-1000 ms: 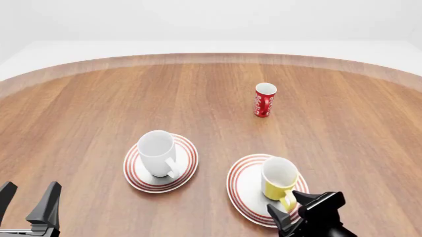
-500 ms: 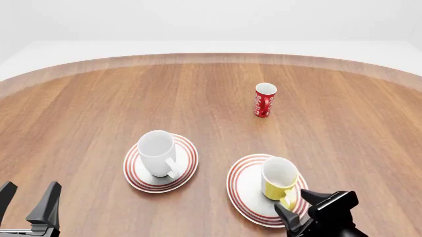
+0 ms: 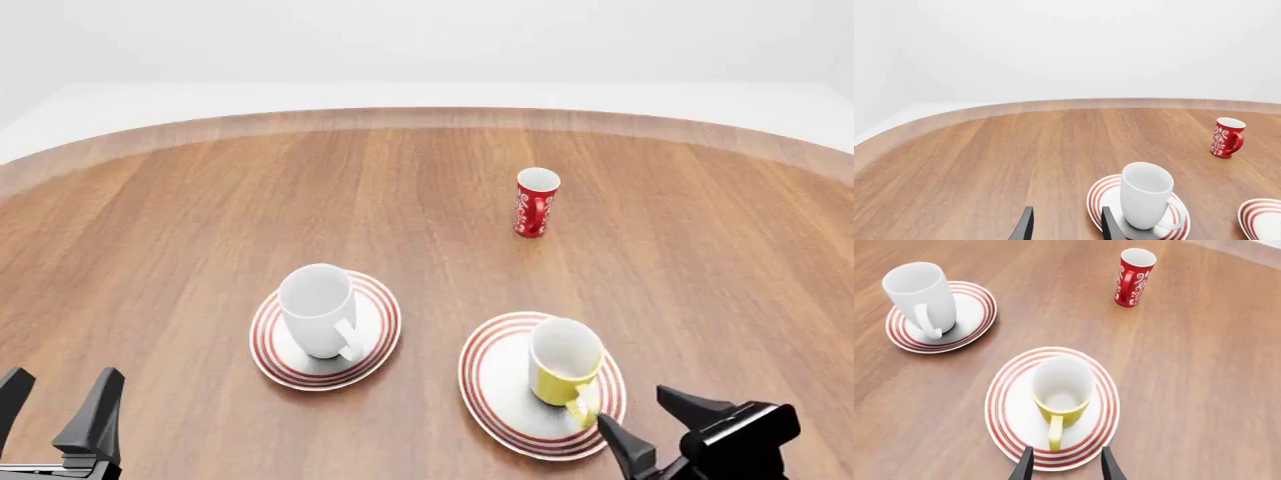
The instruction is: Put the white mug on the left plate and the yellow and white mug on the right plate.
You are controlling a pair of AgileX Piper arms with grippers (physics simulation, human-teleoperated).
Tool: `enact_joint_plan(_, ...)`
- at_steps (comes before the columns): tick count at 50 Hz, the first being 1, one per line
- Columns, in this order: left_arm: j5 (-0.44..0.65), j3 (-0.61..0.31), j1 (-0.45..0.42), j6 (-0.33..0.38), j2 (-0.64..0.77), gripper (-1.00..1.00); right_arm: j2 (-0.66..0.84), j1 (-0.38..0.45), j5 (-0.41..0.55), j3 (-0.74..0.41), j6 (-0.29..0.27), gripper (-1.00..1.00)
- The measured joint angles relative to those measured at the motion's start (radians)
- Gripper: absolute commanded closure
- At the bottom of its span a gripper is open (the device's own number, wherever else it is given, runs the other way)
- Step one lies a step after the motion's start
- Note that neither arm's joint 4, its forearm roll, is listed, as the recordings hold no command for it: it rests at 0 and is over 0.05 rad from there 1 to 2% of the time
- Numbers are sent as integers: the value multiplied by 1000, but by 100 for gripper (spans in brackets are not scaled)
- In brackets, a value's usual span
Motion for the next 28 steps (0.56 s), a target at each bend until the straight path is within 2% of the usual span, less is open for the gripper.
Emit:
enact_joint_plan(11, 0, 0, 0, 0, 0, -100, -210, -46, 184, 0, -17, -100)
enact_joint_plan(28, 0, 0, 0, 0, 0, -100, -454, -119, 389, 0, -36, -100)
